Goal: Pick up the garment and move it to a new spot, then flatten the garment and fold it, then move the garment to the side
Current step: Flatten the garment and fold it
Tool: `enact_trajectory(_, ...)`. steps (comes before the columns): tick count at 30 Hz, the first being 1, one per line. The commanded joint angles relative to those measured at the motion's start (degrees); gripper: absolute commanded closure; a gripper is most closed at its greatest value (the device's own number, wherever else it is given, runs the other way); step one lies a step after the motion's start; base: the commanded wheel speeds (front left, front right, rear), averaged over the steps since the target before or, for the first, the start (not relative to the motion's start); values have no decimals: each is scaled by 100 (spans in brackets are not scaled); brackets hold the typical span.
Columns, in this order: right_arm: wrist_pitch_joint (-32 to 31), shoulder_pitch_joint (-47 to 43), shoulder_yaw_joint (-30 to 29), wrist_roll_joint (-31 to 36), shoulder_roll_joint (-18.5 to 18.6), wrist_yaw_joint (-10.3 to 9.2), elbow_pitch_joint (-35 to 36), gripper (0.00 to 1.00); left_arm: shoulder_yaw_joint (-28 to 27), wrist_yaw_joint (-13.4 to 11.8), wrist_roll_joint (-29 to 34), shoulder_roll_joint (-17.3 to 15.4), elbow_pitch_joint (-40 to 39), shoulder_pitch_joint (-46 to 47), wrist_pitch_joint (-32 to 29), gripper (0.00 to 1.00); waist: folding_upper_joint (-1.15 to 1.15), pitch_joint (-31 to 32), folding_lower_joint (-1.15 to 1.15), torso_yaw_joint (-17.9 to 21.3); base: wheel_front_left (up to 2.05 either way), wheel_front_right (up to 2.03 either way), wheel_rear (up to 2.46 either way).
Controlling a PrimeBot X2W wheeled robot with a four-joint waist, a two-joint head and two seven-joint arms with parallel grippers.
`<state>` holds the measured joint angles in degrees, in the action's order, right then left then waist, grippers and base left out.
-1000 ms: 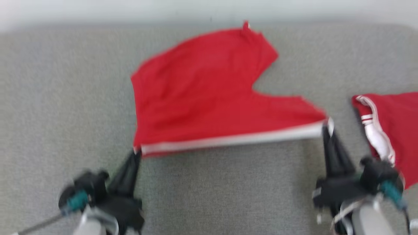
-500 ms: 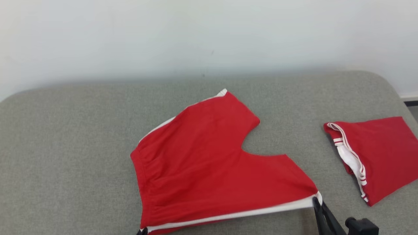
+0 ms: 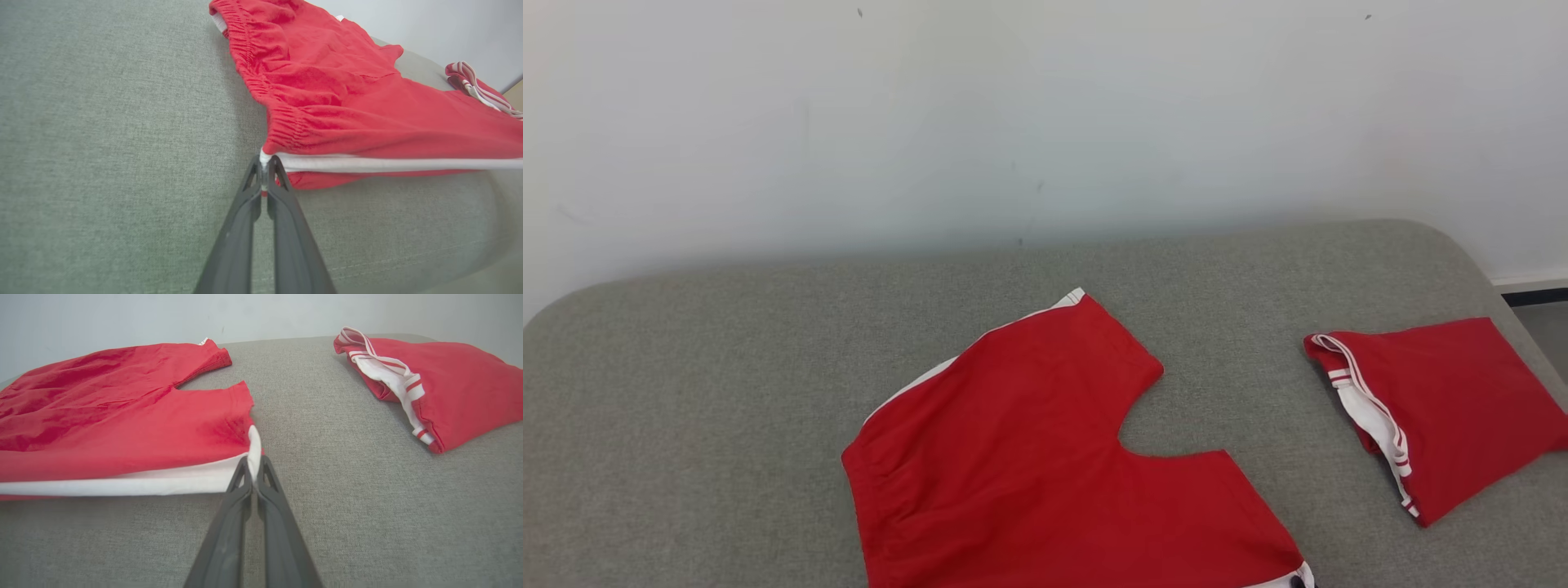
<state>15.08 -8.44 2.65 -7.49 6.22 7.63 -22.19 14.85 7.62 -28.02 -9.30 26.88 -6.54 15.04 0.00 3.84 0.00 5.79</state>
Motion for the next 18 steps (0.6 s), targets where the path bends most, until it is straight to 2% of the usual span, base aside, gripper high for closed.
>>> enact_trajectory(1, 5, -72, -39, 15, 16, -31, 4, 100, -62, -26, -19, -12, 33, -103, 17, 100, 0, 28, 0, 16, 0, 0, 0)
enact_trajectory(9, 5, 129, -102, -83, 4, -31, 194, 100, -166, -25, -73, 75, -166, -3, 16, 100, 0, -121, 0, -92, 0, 0, 0)
enact_trajectory(13, 5, 577, 26, -47, 1, -31, 220, 100, -251, -23, -148, 141, -418, 260, 17, 100, 0, -318, 0, -201, 0, 0, 0)
enact_trajectory(18, 3, 1508, 356, 43, 121, -25, -148, 100, -199, -21, -85, 180, -702, 695, 17, 100, 0, -657, 0, -399, 0, 0, 0)
